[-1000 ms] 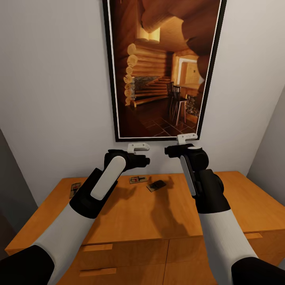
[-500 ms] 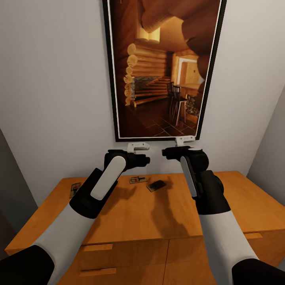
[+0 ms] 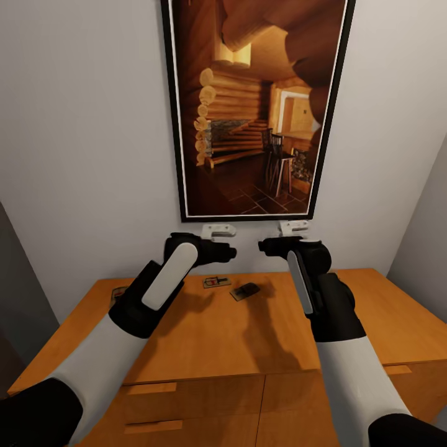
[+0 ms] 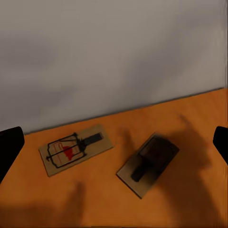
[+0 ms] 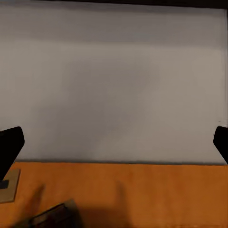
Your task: Take the four mousetraps from the cabinet in the bathroom and place them on the bathroom floor. Make sure all four end up on the same floor surface, and ensure that at least two of them are either under or directly next to the same bathroom sink.
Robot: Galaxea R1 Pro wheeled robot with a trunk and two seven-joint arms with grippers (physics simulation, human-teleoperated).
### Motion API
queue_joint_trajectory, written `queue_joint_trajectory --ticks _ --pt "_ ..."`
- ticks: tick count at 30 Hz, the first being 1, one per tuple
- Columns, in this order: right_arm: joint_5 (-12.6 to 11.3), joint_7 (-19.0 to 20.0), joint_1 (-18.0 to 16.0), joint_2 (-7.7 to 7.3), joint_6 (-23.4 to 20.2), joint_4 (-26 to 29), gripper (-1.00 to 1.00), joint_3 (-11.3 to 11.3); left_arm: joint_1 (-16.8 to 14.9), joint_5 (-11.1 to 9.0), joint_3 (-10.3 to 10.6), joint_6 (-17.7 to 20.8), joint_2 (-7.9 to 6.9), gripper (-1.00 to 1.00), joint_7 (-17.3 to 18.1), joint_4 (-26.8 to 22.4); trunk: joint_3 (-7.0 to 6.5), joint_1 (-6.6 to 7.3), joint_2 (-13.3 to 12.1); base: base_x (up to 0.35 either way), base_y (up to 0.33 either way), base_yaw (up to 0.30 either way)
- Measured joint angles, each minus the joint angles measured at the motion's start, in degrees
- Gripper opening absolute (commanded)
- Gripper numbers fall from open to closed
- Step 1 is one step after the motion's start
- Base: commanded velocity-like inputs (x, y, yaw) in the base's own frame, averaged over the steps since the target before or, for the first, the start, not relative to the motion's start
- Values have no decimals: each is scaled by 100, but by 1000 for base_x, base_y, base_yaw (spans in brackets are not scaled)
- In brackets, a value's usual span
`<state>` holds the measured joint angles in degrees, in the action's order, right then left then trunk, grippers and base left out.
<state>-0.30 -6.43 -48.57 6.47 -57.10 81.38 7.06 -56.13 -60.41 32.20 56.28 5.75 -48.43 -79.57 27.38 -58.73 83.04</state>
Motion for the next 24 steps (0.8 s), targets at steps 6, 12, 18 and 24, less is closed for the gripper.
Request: queue_joint_trajectory --ticks 6,12,18,24 --pt "-98 -4 -129 105 8 -12 100 39 1 73 57 -9 -119 100 193 194 0 0 0 0 0 0" --pt "-94 -35 -134 129 6 -1 100 232 194 153 -136 78 -138 100 0 387 0 0 0 0 0 0" --pt "-90 -96 -124 128 5 5 100 324 387 154 -208 155 -87 100 -192 561 0 0 0 0 0 0" --pt "-93 -268 -103 123 0 24 100 315 516 49 -218 208 -97 100 -38 607 -3 0 0 0 0 -37"
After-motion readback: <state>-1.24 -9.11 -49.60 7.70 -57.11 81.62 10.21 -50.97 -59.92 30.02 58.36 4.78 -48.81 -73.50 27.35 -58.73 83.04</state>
